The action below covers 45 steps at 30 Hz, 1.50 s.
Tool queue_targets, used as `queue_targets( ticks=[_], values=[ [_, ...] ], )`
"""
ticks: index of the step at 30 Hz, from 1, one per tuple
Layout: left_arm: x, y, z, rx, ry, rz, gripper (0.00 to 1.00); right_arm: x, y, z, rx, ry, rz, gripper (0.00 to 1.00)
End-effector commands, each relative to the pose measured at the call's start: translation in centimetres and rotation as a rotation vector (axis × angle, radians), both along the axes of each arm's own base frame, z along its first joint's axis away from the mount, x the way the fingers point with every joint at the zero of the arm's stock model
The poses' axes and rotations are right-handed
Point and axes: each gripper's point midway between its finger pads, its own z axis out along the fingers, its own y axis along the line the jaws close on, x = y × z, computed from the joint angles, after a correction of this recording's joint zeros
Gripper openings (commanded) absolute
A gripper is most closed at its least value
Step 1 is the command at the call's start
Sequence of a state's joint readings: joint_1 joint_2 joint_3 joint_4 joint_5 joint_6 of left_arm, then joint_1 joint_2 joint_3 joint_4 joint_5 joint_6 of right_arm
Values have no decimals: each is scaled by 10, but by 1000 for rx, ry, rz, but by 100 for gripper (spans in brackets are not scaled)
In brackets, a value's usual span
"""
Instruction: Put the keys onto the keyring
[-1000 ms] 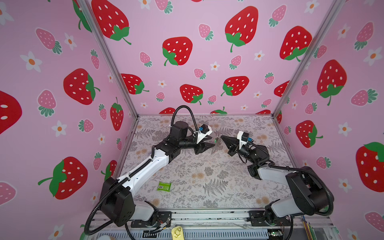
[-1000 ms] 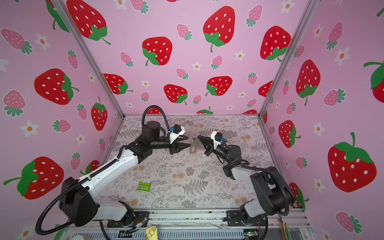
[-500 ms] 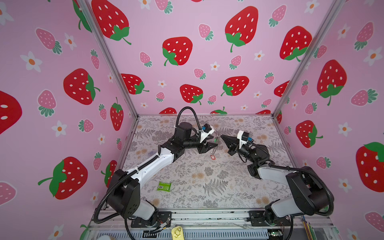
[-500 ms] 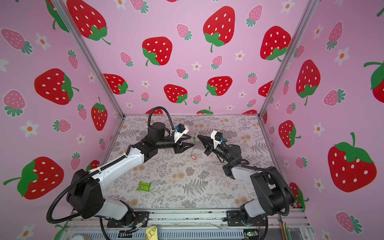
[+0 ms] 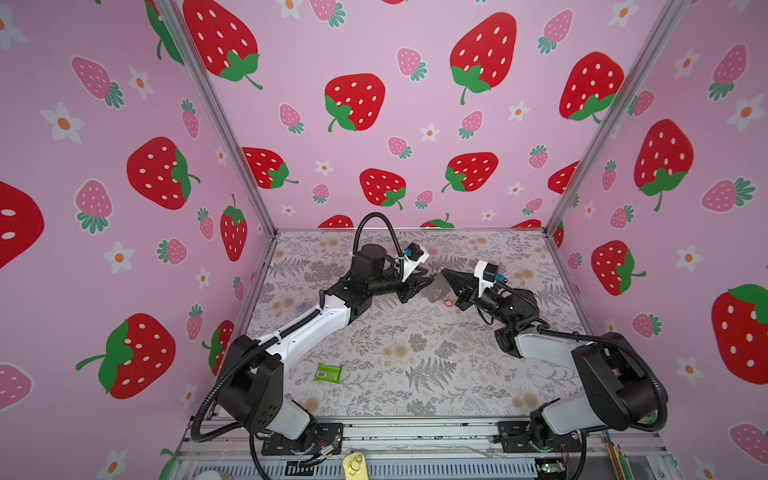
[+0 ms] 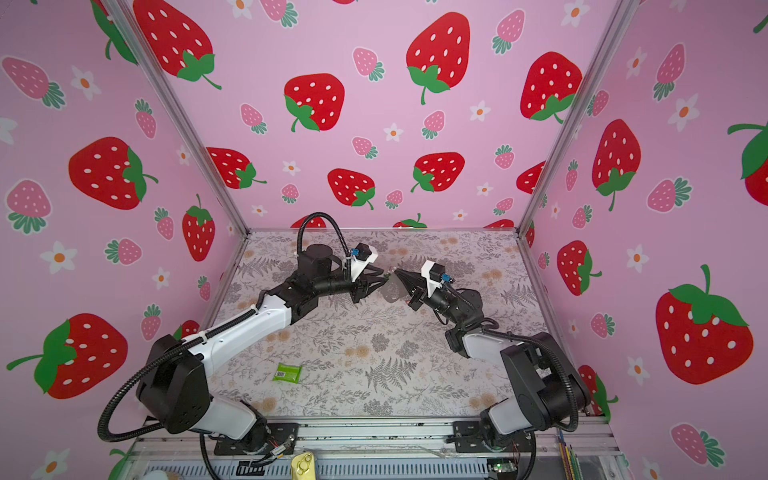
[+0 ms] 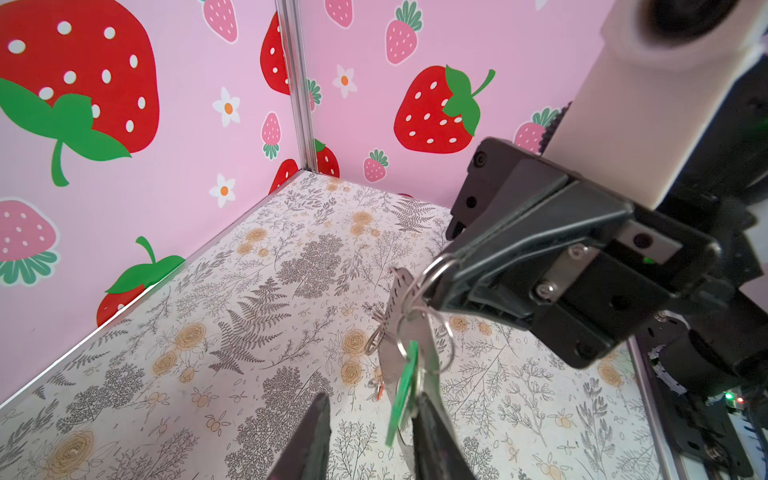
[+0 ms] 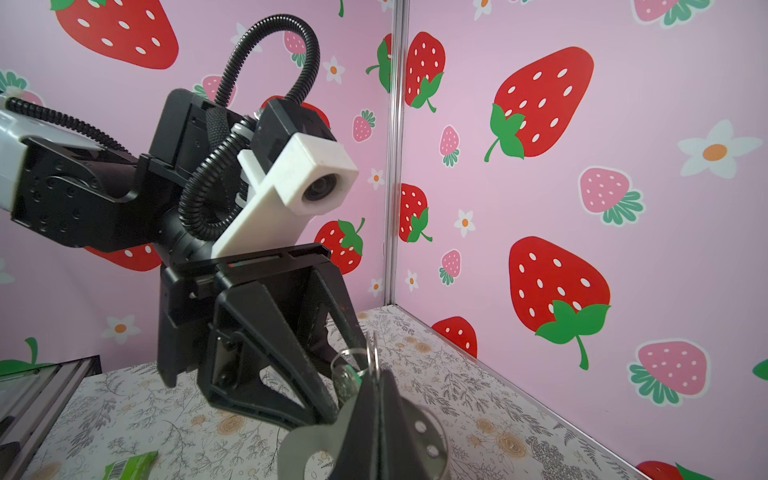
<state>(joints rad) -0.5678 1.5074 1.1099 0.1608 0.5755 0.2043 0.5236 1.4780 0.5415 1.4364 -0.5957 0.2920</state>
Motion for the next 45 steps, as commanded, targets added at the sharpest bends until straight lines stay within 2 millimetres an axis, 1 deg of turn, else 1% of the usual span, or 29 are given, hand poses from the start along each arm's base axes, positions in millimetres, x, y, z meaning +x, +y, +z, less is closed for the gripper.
queue_targets(
  ticks=[1, 5, 11, 16, 23, 31, 38, 45],
  values=[
    [5, -7, 14, -26, -28, -10, 34, -13, -5, 40, 99, -139, 21, 0],
    [2, -11, 15, -26, -33, -33, 28, -12, -5, 39, 103, -137, 17, 0],
    [1, -14, 14, -8, -32, -53, 15, -12, -5, 39, 108, -135, 14, 0],
    [0, -18, 11, 9, -17, -76, 0, -12, -8, 42, 136, -137, 7, 0],
    [-3, -28, 1, 61, 42, -124, 0, -13, -12, 46, 171, -151, -7, 0],
    [-8, -37, -4, 71, 110, -186, 0, -14, -14, 45, 184, -156, -16, 0],
    [-28, -42, -9, 76, 167, -317, 0, -13, -16, 42, 176, -160, -31, 0],
    [-39, -42, -15, 103, 197, -389, 0, -11, -17, 38, 161, -150, -39, 0]
  ],
)
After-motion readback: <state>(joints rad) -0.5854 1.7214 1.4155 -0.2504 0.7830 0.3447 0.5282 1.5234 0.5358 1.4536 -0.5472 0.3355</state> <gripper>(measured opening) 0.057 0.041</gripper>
